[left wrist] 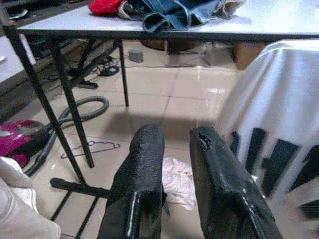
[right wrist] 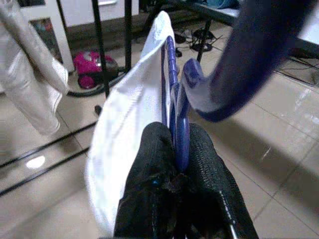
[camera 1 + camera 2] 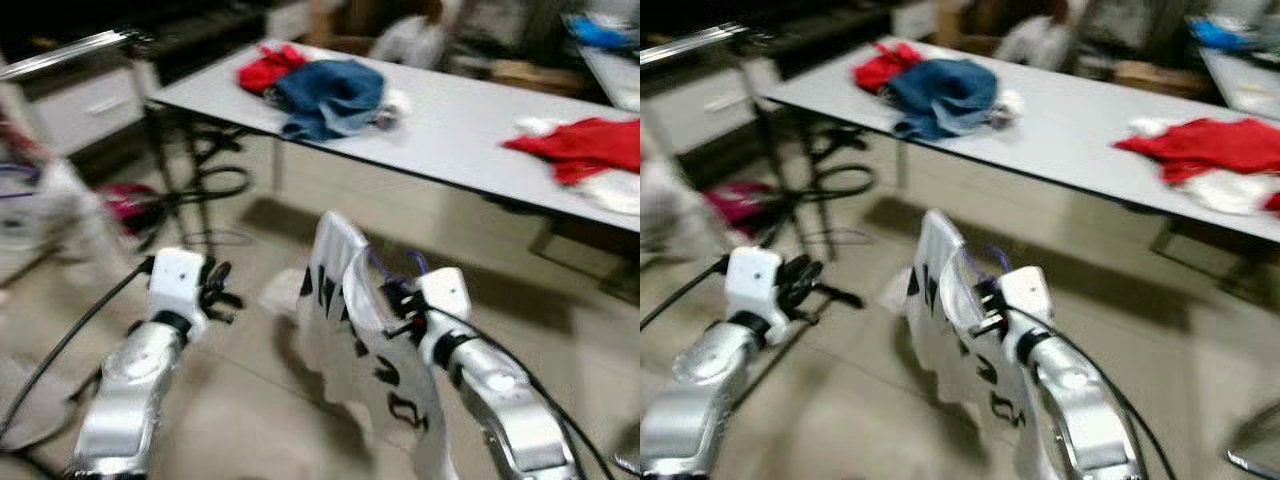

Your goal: Hang hanger

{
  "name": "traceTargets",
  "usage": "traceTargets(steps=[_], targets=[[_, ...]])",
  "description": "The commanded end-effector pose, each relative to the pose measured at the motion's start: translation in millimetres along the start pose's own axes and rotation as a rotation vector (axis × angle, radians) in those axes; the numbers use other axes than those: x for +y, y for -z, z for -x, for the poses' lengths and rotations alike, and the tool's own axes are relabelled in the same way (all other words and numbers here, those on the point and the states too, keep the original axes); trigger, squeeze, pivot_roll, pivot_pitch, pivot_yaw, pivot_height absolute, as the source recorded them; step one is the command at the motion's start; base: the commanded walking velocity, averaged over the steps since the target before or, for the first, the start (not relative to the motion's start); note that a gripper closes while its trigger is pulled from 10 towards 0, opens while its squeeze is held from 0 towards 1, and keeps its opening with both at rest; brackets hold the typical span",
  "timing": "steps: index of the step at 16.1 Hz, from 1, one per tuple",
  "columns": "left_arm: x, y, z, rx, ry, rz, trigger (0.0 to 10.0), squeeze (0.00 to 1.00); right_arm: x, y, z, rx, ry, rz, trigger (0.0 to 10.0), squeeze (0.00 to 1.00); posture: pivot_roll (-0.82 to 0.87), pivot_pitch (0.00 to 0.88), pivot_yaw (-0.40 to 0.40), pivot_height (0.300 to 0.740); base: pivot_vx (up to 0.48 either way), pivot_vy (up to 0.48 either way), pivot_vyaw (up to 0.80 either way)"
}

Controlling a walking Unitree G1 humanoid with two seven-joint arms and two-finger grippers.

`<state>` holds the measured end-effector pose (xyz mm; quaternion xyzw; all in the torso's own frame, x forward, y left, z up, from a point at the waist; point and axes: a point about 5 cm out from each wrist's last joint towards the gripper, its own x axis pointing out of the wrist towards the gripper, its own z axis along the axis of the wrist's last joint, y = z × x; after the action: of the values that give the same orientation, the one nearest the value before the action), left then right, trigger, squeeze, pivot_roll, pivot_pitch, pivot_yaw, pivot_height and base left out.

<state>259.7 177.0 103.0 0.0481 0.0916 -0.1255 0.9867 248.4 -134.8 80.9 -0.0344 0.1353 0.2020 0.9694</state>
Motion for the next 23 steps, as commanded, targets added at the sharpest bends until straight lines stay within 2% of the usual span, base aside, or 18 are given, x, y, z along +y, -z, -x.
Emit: traceTargets(steps=[1, 6, 8, 10, 13, 20, 23], targets=[[2.8, -7, -3.1, -0.013, -0.005, -0.006, 10.0, 0.0, -3.2, -9, -0.4, -0.05, 0.021, -0.003, 10.0, 0.0, 0.06, 0.0, -0.023, 0.74, 0.36, 0.0, 0.0], [1.7, -11, -5.6, -0.024, 0.004, -0.008, 10.0, 0.0, -11.8, -6, 1.5, -0.055, 0.105, -0.086, 10.0, 0.0, 0.06, 0.0, -0.017, 0.74, 0.406, 0.0, 0.0], [1.4, -11, -6.5, -0.023, 0.011, -0.012, 10.0, 0.0, -12.0, -5, 2.3, -0.055, 0.111, -0.09, 10.0, 0.0, 0.06, 0.0, -0.008, 0.74, 0.416, 0.0, 0.0], [1.3, -12, -8.0, -0.025, 0.021, -0.018, 10.0, 0.0, -9.6, -4, 4.1, -0.053, 0.107, -0.048, 10.0, 0.0, 0.06, 0.0, -0.002, 0.74, 0.416, 0.0, 0.0], [2.6, -17, -11.2, -0.035, 0.035, -0.029, 10.0, 0.0, -7.9, -4, 4.5, -0.054, 0.102, -0.033, 10.0, 0.0, 0.06, 0.0, 0.016, 0.74, 0.415, 0.0, 0.0], [14.7, -22, -14.4, -0.037, 0.043, -0.037, 10.0, 0.0, -10.2, -2, 9.8, -0.059, 0.116, 0.009, 10.0, 0.0, 0.06, 0.0, 0.063, 0.74, 0.414, 0.0, 0.0], [12.9, -24, -15.3, -0.041, 0.061, -0.044, 10.0, 0.0, -10.8, 1, 11.1, -0.035, 0.062, 0.038, 10.0, 0.0, 0.06, 0.0, 0.06, 0.74, 0.415, 0.0, 0.8]])
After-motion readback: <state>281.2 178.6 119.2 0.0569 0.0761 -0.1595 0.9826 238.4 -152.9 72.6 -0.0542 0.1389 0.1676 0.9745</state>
